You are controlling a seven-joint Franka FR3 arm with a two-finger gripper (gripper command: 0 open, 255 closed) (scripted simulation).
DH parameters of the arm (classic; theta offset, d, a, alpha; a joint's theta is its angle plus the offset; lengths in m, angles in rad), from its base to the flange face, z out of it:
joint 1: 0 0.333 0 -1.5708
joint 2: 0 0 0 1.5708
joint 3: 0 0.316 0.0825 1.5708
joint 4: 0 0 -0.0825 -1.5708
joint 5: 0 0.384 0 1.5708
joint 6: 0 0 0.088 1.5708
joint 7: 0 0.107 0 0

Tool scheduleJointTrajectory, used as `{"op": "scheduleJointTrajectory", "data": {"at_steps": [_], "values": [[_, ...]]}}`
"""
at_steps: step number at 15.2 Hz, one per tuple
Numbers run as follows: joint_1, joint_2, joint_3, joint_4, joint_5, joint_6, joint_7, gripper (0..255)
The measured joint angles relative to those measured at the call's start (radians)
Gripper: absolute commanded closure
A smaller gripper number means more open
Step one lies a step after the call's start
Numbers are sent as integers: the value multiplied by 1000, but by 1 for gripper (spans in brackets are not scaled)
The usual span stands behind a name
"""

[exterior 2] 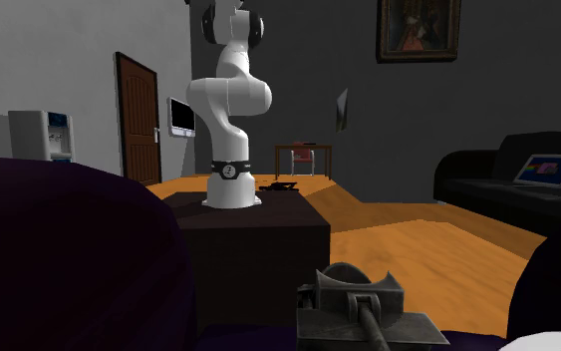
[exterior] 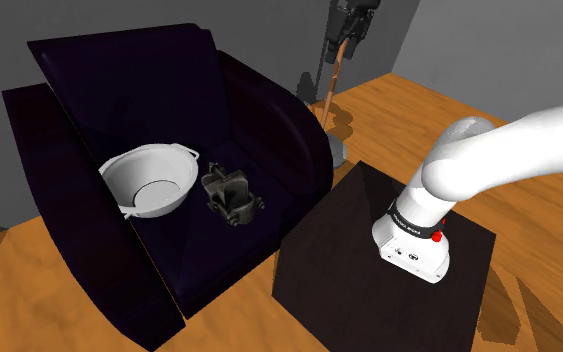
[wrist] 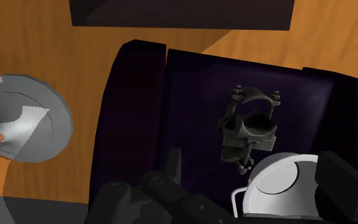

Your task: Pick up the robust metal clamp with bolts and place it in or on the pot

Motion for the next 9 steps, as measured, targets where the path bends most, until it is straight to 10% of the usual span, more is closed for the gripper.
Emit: {"op": "scheduleJointTrajectory", "data": {"at_steps": [9], "values": [[22, 35, 96, -200, 25, 262, 63, 0]]}}
